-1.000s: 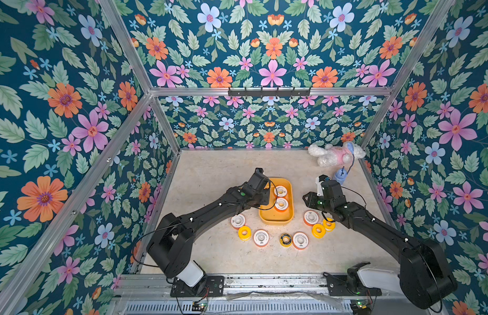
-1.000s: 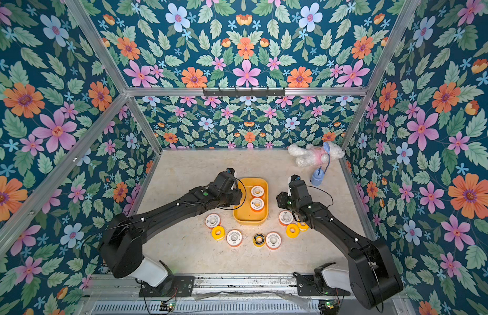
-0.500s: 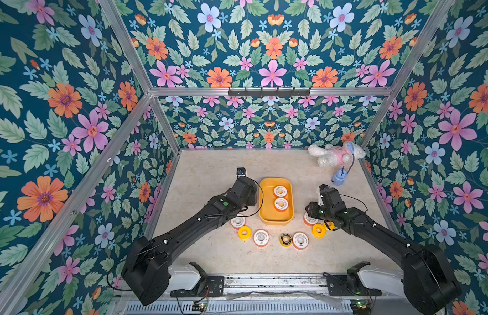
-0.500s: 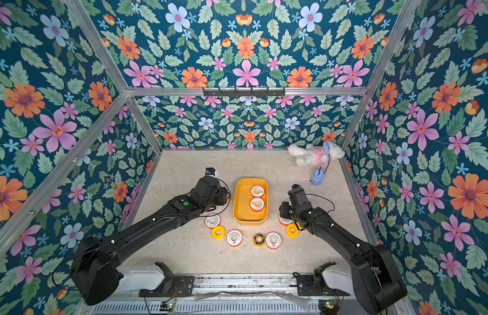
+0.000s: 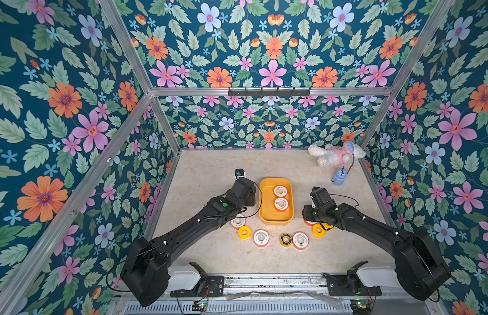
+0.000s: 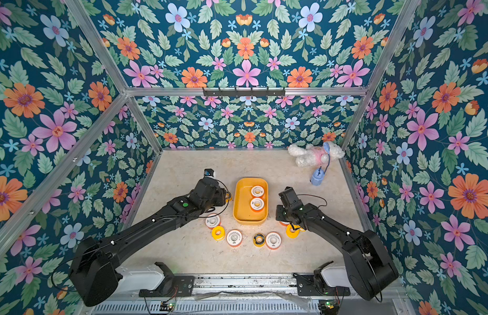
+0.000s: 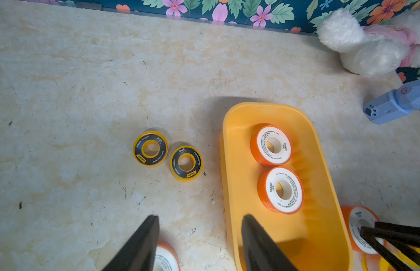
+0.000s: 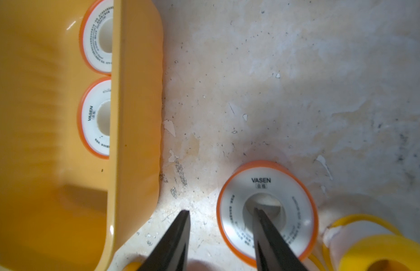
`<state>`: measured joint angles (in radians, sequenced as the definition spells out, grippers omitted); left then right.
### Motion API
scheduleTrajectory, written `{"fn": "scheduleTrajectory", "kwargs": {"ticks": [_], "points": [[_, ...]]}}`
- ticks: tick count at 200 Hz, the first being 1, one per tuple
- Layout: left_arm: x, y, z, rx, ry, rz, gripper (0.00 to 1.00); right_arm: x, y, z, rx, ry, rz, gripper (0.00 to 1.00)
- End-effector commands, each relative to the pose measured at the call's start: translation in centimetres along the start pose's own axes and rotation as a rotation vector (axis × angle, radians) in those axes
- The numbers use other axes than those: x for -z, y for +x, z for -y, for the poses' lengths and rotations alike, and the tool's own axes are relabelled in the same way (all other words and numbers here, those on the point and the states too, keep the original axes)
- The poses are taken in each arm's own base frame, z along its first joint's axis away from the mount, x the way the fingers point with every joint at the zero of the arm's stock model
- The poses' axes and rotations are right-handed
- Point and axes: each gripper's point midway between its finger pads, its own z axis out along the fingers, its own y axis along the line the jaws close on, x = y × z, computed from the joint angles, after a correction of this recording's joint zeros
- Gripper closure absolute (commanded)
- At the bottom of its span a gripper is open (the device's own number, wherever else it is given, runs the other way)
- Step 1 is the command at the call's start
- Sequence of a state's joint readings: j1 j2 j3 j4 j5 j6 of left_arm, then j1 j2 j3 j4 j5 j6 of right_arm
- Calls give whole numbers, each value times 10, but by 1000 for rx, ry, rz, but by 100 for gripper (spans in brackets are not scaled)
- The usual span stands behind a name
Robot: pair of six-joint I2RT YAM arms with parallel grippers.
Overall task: Put the sealing tape into the storage box
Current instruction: Pick up the sealing tape at the center of the board.
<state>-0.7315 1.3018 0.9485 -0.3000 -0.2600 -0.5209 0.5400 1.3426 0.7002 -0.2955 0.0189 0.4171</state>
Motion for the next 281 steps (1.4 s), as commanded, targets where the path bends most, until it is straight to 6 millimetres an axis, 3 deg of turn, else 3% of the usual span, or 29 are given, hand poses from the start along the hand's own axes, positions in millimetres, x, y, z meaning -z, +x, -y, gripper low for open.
{"fn": "scheduleTrajectory", "kwargs": {"ticks": [1, 189, 243, 281], "points": [[-1, -2, 0, 9, 0, 9, 38, -2, 4, 3, 14, 27, -14, 51], [-4, 1, 2, 6, 8, -4, 38, -30, 19, 14, 88, 200, -91, 54], [-4, 0, 1, 6, 3, -3, 38, -35, 20, 13, 91, 210, -99, 66], [-4, 0, 1, 7, 1, -3, 38, -30, 13, -5, 59, 113, -62, 73]]}}
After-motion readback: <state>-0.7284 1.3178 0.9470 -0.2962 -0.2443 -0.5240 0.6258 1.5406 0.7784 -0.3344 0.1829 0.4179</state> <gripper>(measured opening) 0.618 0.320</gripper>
